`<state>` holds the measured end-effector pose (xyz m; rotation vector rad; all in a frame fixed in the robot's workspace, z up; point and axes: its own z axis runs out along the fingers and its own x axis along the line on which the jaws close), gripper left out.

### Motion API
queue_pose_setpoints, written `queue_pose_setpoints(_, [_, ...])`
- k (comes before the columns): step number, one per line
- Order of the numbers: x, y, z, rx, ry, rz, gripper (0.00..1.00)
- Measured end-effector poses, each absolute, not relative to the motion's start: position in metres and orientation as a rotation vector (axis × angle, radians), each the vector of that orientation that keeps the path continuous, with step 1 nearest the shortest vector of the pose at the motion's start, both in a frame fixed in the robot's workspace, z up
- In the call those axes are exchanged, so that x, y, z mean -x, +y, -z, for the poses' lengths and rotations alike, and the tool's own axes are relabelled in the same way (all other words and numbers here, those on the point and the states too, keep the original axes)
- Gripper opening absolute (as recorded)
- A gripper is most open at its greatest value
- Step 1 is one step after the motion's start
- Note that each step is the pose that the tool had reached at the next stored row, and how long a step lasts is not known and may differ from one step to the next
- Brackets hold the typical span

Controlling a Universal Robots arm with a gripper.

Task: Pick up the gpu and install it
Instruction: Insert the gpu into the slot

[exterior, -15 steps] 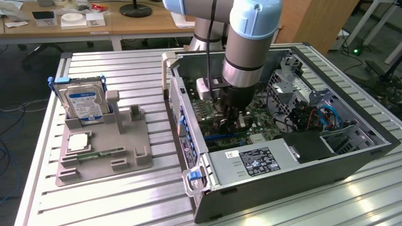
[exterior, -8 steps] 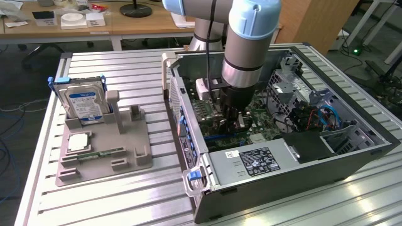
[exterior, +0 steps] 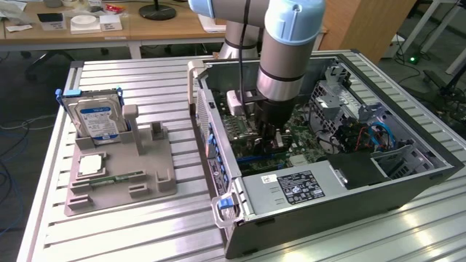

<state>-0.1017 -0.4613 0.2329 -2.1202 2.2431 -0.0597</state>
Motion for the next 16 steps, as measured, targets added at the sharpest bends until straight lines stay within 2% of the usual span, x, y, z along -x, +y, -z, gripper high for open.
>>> queue_pose_setpoints(16, [0.1047,-0.4596,-0.2279,2.122,2.245,0.056,0.28])
